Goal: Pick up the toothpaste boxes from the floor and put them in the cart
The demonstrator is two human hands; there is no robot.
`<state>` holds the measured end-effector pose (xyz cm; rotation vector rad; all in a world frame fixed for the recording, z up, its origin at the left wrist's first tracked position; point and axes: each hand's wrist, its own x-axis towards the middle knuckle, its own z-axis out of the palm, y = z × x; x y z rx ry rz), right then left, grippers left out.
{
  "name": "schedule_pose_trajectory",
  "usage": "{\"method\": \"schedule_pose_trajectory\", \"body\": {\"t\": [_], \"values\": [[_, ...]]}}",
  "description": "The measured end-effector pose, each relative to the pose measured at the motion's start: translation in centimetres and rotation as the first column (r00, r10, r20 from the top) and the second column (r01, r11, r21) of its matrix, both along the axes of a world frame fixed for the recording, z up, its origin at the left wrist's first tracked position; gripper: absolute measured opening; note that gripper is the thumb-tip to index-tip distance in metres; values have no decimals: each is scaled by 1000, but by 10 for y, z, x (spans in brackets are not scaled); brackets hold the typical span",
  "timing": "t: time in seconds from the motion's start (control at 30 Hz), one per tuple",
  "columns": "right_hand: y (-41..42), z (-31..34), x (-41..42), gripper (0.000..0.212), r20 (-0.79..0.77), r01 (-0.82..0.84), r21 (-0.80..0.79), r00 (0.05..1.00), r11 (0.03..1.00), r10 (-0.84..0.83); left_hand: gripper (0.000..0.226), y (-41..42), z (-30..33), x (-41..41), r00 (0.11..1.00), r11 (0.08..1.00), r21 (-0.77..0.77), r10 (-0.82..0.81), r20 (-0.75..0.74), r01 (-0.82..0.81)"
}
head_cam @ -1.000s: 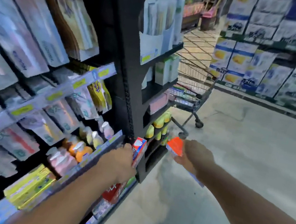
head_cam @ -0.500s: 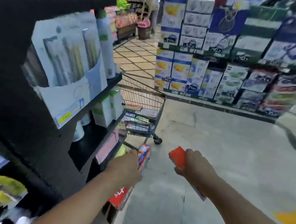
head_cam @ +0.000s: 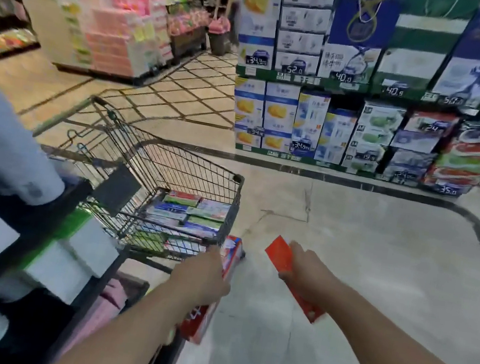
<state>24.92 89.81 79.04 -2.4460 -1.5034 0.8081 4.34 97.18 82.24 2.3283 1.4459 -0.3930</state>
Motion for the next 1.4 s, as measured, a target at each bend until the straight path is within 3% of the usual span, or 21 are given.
{"method": "schedule_pose_trajectory", "body": {"t": [0.37,0.5,0.57,0.67,0.83,0.97,1.13,1.3,1.4], "values": [[178,-8,86,52,-32,-221,-64,975,973,219,69,147,-2,90,977,976,-43,212,-10,-212],[247,-13,101,33,-14,-282,-51,959,958,282,85,217,-11,108,969,967,-63,246,3,-245],[288,-16,104,23,-29,-305,21,952,952,306,84,256,-18,112,963,962,-64,269,27,-267],[351,-21,102,24,-58,-329,73,941,941,334,75,314,-23,110,948,948,-74,314,53,-310],[451,-20,86,28,24,-395,-6,919,919,395,62,400,-23,96,911,911,-87,408,61,-403],[517,-31,59,25,33,-484,-17,874,875,484,71,445,-32,72,858,860,-72,510,65,-506],[577,-66,18,16,-79,-651,-23,758,759,647,56,471,-74,41,725,730,-106,683,90,-675],[612,-108,-20,34,-191,-722,-13,681,692,707,74,476,-138,28,465,469,-221,882,75,-855],[626,-152,-32,29,-302,-688,-92,708,720,638,62,473,-184,33,292,299,-265,954,65,-917]]}}
